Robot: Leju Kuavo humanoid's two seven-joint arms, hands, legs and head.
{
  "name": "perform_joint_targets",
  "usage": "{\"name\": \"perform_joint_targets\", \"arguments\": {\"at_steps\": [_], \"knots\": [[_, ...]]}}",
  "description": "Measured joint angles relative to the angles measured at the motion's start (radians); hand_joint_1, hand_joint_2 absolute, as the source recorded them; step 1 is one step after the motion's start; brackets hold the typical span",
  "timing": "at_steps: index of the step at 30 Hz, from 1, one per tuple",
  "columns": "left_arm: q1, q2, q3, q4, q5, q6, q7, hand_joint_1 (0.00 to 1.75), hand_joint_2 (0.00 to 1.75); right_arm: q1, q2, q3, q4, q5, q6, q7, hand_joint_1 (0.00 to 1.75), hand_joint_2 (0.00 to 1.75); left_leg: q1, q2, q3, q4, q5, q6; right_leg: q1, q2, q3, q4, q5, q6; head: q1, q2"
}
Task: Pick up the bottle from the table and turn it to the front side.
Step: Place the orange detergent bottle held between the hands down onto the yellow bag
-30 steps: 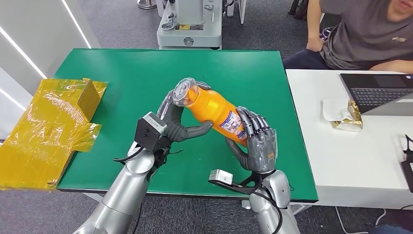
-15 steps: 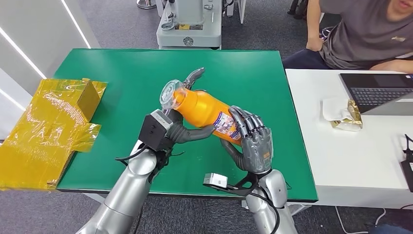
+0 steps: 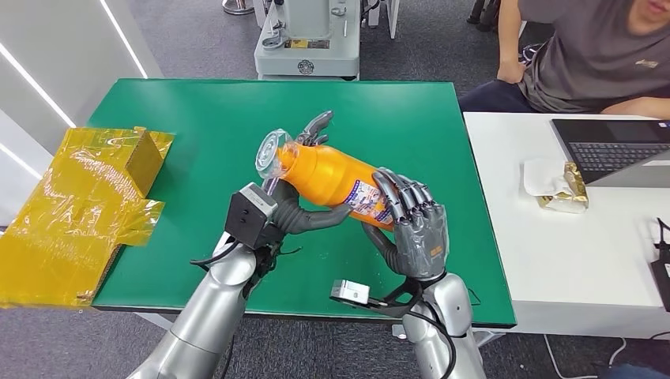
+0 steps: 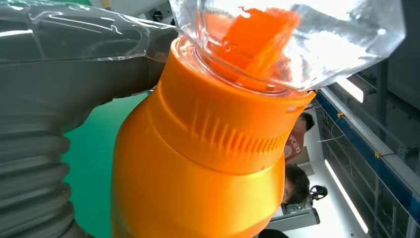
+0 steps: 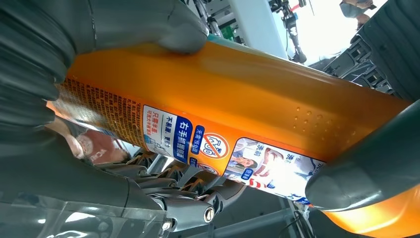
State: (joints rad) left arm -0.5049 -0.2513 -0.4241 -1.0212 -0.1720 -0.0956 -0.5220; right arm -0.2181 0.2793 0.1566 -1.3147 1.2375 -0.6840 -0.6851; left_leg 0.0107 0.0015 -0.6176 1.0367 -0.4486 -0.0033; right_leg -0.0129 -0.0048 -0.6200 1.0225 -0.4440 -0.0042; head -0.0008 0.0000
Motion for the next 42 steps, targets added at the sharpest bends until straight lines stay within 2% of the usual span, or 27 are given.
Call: {"name": "perform_joint_targets", "arguments": {"at_steps": [19, 29, 36, 42], "knots": [[0.016, 0.000, 0.000, 0.000, 0.013, 0.016, 0.015, 0.00, 1.75, 0.013, 0.005, -0.017, 0.012, 0.006, 0.000, -0.003, 1.75, 1.75, 0.000, 0.000, 0.000, 0.000, 0.000, 0.000, 0.000, 0.000, 0.000, 0.000, 0.000, 0.000, 0.000, 0.000], [0.021, 0.000, 0.000, -0.001, 0.019, 0.020, 0.009, 0.00, 1.75, 0.021, 0.008, -0.017, 0.012, -0.058, 0.000, -0.008, 1.75, 1.75, 0.000, 0.000, 0.000, 0.000, 0.000, 0.000, 0.000, 0.000, 0.000, 0.000, 0.000, 0.000, 0.000, 0.000], [0.021, -0.009, 0.000, -0.001, 0.027, 0.029, 0.005, 0.00, 1.75, 0.021, 0.011, -0.007, 0.012, -0.171, 0.000, -0.009, 1.75, 1.75, 0.000, 0.000, 0.000, 0.000, 0.000, 0.000, 0.000, 0.000, 0.000, 0.000, 0.000, 0.000, 0.000, 0.000], [0.020, -0.018, 0.000, -0.001, 0.031, 0.030, 0.006, 0.00, 1.75, 0.020, 0.014, 0.000, 0.012, -0.162, 0.000, -0.009, 1.75, 1.75, 0.000, 0.000, 0.000, 0.000, 0.000, 0.000, 0.000, 0.000, 0.000, 0.000, 0.000, 0.000, 0.000, 0.000]]}}
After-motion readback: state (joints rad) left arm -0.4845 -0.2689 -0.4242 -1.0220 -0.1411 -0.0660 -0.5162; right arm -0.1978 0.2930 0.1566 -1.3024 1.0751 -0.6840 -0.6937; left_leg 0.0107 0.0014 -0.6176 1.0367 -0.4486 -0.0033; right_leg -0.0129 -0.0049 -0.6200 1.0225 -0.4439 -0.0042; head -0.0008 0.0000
